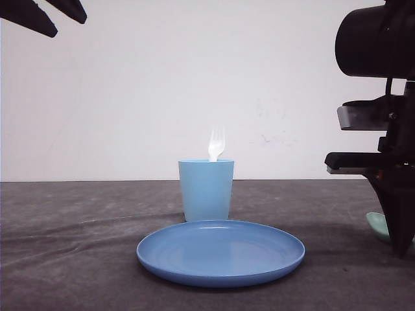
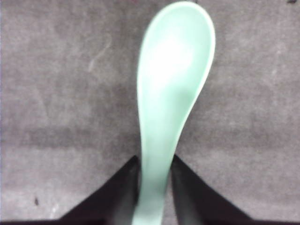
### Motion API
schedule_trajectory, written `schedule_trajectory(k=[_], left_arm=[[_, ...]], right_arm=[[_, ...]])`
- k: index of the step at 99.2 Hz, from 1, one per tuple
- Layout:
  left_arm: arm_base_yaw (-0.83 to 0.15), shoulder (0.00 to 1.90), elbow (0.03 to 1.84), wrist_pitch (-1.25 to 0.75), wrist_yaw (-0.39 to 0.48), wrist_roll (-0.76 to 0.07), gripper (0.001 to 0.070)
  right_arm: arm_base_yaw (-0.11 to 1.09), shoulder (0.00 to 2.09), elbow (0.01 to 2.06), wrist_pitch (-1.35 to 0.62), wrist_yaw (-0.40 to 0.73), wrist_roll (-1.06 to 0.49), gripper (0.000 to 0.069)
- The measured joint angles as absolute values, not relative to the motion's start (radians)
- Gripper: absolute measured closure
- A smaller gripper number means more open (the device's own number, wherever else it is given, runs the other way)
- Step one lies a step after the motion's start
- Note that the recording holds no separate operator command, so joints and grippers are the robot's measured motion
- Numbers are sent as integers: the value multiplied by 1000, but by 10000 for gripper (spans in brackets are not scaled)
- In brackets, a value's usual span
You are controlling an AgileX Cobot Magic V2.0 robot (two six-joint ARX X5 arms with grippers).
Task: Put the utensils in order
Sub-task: 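Lower the right gripper and grasp the mint-green spoon by its handle, then lift the green spoon with the right gripper and lower it into the cup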
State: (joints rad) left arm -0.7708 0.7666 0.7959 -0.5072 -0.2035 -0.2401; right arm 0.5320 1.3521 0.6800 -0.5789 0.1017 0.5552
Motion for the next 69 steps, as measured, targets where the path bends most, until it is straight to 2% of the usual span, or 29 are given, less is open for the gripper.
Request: schedule_trajectory(k=[10,42,69], left_arm=[[-771,767,796,-513,-204,-240,474],[-771,767,796,-514,-204,-240,474],[-771,767,796,-517,-204,-240,474]], right_arm=[[532,1352,680,-570,102,555,608],[532,1334,687,-577,102,547,611],[538,1174,851,-562,109,449,613]])
